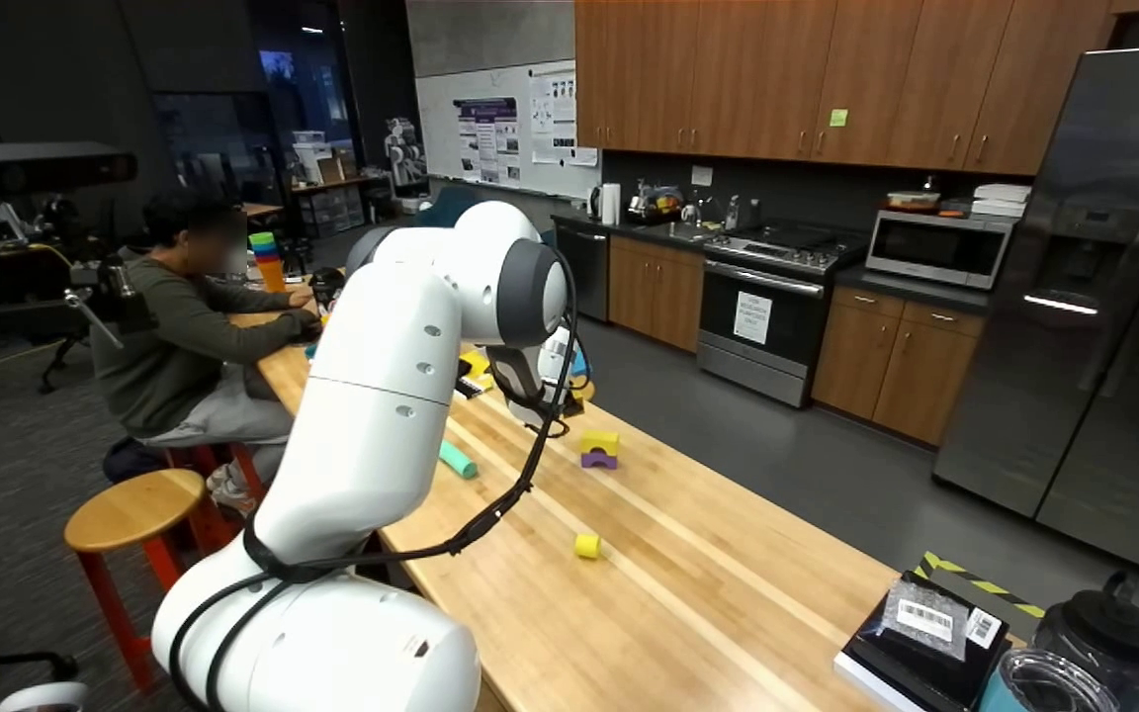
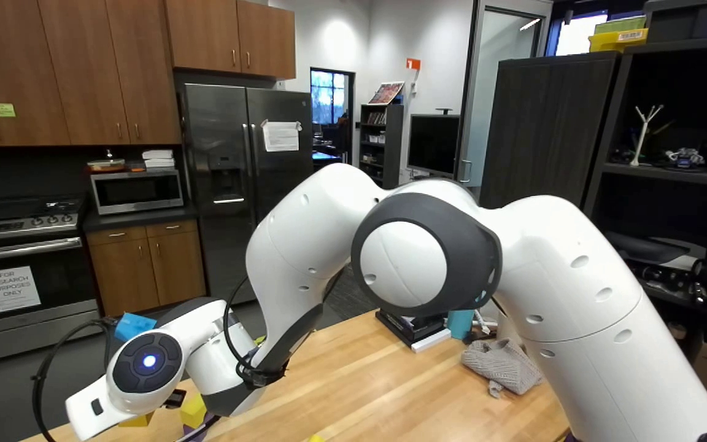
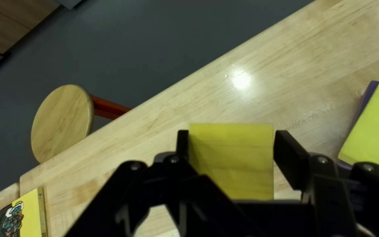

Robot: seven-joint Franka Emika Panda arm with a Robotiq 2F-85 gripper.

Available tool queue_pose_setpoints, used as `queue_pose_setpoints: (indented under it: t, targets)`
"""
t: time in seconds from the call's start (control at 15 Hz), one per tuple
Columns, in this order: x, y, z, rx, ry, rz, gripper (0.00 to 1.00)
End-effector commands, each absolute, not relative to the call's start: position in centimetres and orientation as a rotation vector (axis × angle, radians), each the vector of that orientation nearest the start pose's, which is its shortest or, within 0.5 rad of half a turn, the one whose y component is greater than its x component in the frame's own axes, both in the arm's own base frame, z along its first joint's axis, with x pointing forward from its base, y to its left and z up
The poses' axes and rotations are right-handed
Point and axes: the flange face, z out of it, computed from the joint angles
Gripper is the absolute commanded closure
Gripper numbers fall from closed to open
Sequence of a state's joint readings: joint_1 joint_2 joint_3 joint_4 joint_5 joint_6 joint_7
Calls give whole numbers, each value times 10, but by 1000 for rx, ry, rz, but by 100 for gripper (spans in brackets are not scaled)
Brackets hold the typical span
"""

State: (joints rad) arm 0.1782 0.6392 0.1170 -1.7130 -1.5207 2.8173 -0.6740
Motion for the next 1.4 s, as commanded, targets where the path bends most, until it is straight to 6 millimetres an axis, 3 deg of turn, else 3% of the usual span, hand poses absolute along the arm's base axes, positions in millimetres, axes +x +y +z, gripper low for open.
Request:
queue_pose_setpoints:
  t: [0.0,0.73,1.33]
  targets:
    - [626,221,260,975,2108,281,61]
    - [602,186,268,1026,2043,221,61]
    - [588,172,265,1045,2035,166,61]
